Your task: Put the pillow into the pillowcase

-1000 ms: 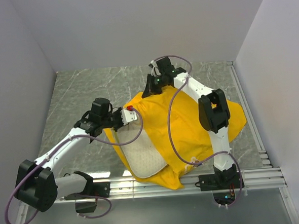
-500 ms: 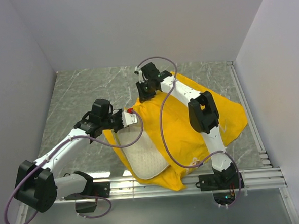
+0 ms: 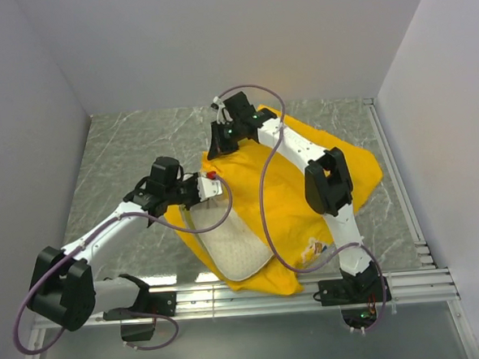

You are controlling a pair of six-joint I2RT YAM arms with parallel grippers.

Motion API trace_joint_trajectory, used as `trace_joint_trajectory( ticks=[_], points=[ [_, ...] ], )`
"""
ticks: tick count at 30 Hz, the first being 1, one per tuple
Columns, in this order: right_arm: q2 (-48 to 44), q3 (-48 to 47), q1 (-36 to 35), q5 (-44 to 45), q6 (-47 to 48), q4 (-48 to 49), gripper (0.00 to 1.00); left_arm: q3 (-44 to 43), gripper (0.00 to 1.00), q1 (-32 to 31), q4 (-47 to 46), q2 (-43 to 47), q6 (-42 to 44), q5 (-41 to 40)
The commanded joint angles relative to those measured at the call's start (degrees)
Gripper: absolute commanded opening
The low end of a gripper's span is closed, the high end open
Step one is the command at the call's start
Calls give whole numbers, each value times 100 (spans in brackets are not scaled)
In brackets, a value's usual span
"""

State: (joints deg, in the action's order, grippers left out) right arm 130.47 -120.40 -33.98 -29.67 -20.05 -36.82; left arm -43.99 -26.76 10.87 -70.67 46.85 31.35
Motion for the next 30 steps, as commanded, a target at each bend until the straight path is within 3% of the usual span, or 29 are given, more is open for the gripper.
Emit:
trace_joint_trajectory(
  ticks=[1, 6, 7, 8, 9, 10, 11, 12, 15, 21, 25, 30],
  points=[
    [-997, 577, -557, -1753, -2070, 1841, 0, -303, 0, -119, -955, -271, 61, 345],
    [-480, 1080, -155, -1464, -2495, 2135, 0, -321, 0, -119, -956, -359, 202, 337],
    [-410, 1045, -57, -1280, -2147, 1865, 10, -304, 0, -110, -921, -351, 167, 275],
    [-357, 949, 39, -1287, -1943, 1741, 26, -269, 0, -75, -877, -368, 114, 240],
    [-408, 922, 223, -1209, -1732, 1574, 52, -251, 0, -14, -737, -351, 105, 248],
    [-522, 939, 312, -990, -1304, 1346, 66, -207, 0, 109, -701, -342, 53, 222],
    [-784, 922, 391, -866, -1038, 1196, 75, -137, 0, 180, -666, -342, -104, 196],
    [-917, 878, 488, -752, -775, 1029, 78, -110, 1, 259, -631, -359, -228, 143],
    [-1611, 1035, 839, -304, 61, 466, 77, -189, 7, 636, -376, -482, -860, -50],
    [-2860, 2519, 981, 898, 1907, -606, 71, -584, 53, 1261, 546, -386, -1389, 37],
    [-2765, 3197, 989, 1516, 2251, -494, 71, -821, 61, 1340, 1039, -429, -1616, 125],
    [-1913, 2610, 972, 1902, 2348, -396, 64, -1024, 62, 1340, 1269, -754, -2284, 231]
  ],
)
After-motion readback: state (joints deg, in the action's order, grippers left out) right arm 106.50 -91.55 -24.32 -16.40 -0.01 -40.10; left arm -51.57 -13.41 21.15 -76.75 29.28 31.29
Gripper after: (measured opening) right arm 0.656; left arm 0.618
